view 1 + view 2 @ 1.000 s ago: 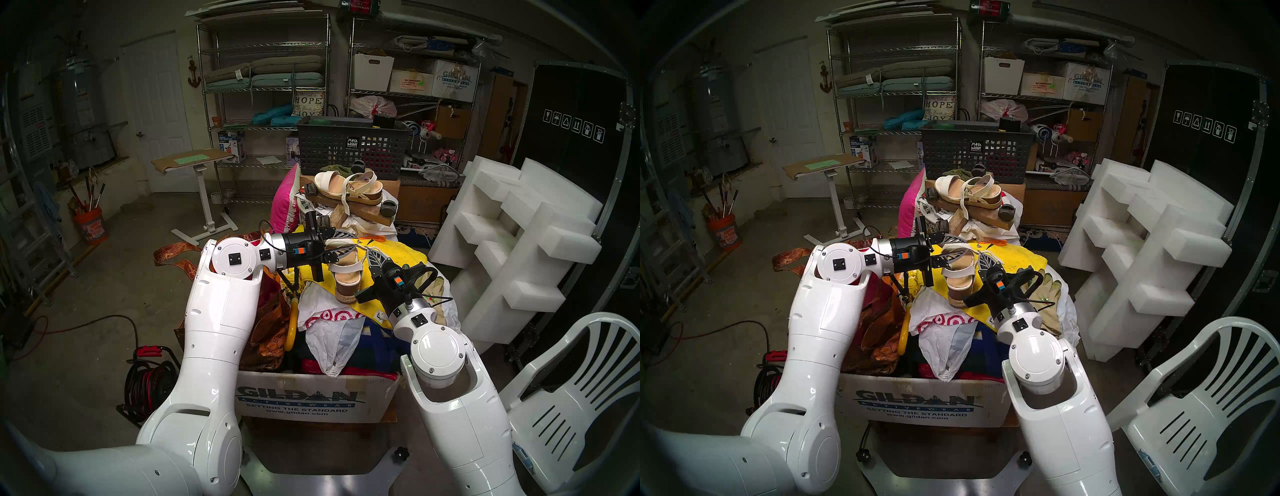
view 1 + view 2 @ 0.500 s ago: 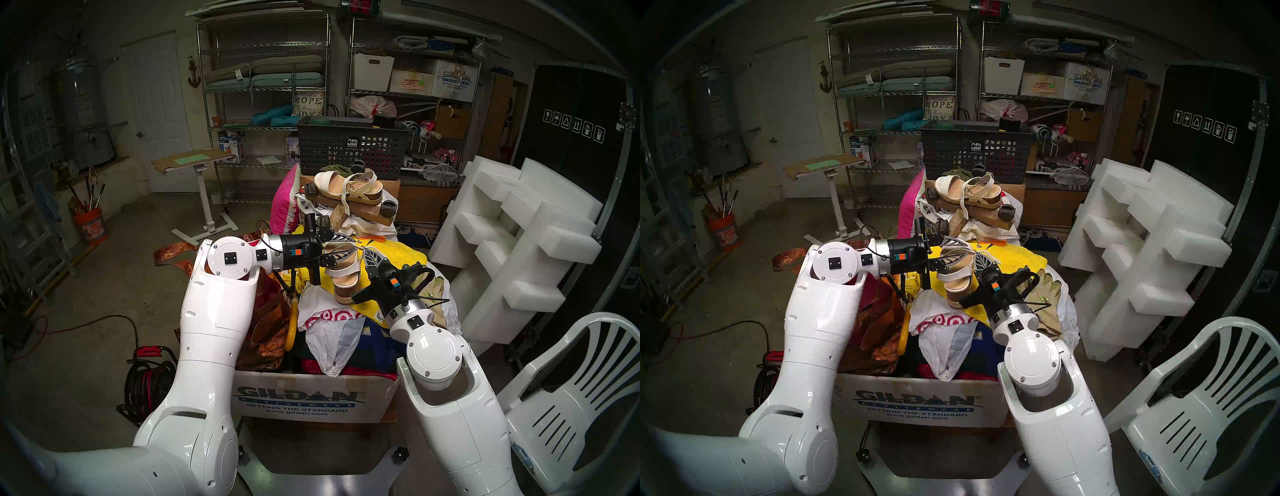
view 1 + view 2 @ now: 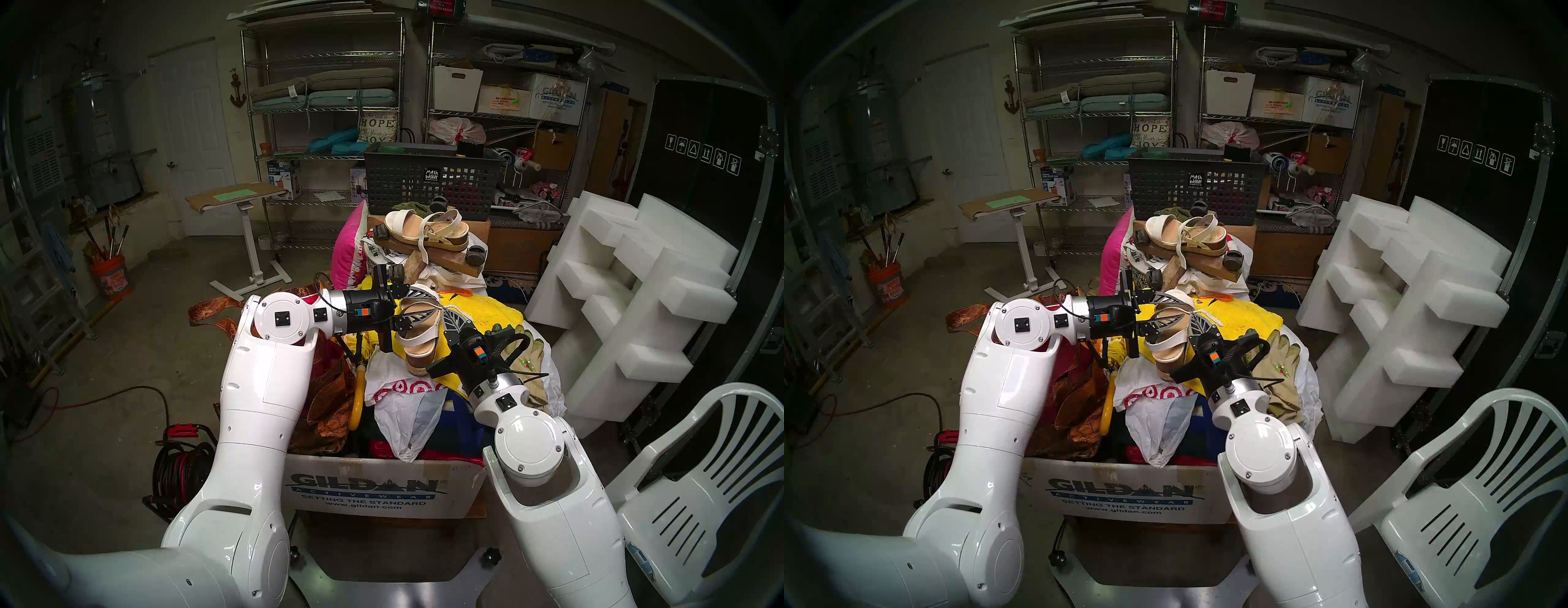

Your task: Unbuckle a shoe

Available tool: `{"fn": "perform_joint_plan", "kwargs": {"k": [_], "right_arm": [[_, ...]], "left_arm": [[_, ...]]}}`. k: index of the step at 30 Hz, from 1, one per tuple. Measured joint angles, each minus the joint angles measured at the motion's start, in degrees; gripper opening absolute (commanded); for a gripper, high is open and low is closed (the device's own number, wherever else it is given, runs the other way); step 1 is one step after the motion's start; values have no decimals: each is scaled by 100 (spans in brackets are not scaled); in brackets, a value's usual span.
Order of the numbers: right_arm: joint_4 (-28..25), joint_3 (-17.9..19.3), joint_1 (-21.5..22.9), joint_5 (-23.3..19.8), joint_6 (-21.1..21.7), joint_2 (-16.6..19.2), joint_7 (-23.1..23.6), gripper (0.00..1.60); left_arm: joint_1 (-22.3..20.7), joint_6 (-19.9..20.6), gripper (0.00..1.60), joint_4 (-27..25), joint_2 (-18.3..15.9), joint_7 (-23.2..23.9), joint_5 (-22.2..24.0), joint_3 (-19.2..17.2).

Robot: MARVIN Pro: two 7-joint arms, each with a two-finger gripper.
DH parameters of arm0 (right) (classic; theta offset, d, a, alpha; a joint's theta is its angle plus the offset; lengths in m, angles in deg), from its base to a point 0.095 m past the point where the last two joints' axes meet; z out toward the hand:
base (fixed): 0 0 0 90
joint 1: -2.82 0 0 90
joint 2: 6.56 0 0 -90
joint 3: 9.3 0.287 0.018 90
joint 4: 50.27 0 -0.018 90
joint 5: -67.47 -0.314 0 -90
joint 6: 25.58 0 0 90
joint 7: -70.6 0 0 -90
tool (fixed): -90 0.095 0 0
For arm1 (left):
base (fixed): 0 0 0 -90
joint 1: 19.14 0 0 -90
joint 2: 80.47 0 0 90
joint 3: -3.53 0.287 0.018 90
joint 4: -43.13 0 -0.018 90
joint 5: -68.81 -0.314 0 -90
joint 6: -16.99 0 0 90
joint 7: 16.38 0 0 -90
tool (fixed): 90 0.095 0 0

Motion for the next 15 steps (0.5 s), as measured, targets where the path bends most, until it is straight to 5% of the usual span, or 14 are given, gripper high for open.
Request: {"fn": "perform_joint_plan", "kwargs": {"k": [1,5,10,12,15], "right_arm": [[-1,-1,-1,0,0,0,0,0],[-7,-1,-2,-7,-1,0,-20,0],[-7,0,-3,-20,3,0,-35,19],[-8,0,-6,-30,15,0,-36,41],[-18,4,-13,-51,32,-2,-36,41]], "left_arm": [[2,0,0,-1,0,0,1,5],[18,-1,0,-13,-9,0,14,29],[47,-58,0,-23,-35,-44,23,37],[62,-92,0,-23,-39,-84,22,36],[75,-115,0,-23,-40,-114,20,33]]}}
